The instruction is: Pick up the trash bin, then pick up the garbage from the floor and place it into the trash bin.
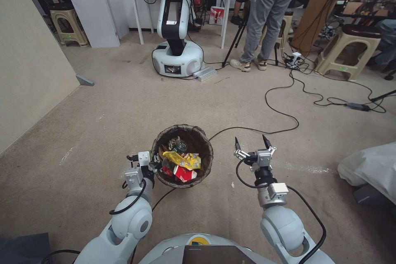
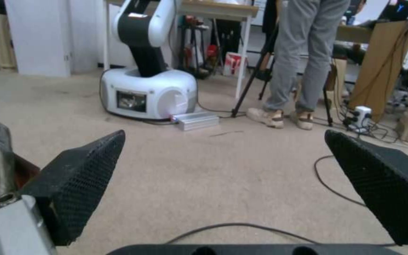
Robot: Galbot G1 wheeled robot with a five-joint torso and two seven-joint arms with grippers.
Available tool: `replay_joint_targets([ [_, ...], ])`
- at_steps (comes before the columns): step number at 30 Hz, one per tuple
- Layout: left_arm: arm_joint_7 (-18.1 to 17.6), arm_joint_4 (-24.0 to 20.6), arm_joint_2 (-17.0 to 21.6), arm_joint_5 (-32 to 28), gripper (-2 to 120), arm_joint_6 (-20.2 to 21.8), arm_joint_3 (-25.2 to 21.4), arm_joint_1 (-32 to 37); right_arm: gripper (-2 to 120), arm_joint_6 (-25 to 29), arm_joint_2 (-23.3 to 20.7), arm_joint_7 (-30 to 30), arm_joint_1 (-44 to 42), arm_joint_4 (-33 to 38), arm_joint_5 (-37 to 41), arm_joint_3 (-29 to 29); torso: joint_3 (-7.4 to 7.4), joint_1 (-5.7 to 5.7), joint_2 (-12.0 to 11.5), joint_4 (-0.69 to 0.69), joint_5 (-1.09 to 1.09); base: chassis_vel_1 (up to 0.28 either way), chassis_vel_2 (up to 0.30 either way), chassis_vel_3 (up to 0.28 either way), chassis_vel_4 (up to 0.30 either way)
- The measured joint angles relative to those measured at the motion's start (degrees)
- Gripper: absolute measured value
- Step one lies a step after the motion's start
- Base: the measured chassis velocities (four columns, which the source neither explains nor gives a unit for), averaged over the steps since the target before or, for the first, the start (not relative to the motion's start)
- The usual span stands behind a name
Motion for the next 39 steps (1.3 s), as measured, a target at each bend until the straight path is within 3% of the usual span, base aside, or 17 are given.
replay_joint_targets([
  [6, 0.11, -3.39, 2.52, -4.38, 4, 2.27, 0.25, -0.53, 100, -0.08, 0.6, 0.47, 0.27, -0.35, -0.18, 0.51, 0.0, 0.0, 0.0, 0.0, 0.0, 0.0, 0.0, 0.0, 0.0],
  [9, -1.64, -7.14, 5.34, -11.89, 4, 5.71, 0.56, -1.37, 100, -0.26, 0.91, 0.99, 0.44, -0.64, -0.2, 0.76, 0.0, 0.0, 0.0, 0.0, 0.0, 0.0, 0.0, 0.0, 0.0],
  [13, -3.77, -9.25, 6.69, -17.45, 4, 8.19, 0.59, -1.83, 100, -0.31, 1.24, 1.17, 0.54, -0.71, -0.23, 0.94, 0.0, 0.0, 0.0, -0.01, 0.0, 0.0, 0.0, 0.0, 0.0],
  [15, -7.09, -11.57, 8.81, -25.76, 4, 11.18, 0.53, -2.72, 100, -0.35, 1.82, 1.43, 0.61, -0.83, -0.34, 1.23, 0.0, 0.0, 0.0, 0.0, 0.0, 0.0, 0.0, 0.0, 0.0],
  [33, -11.23, -13.74, 13.49, -38.48, 4, 14.82, -0.07, -5.34, 100, -0.51, 3.25, 2.09, 0.55, -1.09, -0.9, 1.72, 0.0, 0.0, 0.0, 0.0, 0.0, 0.0, 0.0, 0.0, 0.0],
  [39, -14.03, -12.27, 15.02, -45.55, 4, 16.6, 2.06, -10.86, 100, -0.57, 4.27, 2.42, 0.09, -1.07, -1.41, 2.11, 0.0, 0.0, 0.0, 0.0, 0.0, 0.0, 0.0, 0.0, 0.0],
])
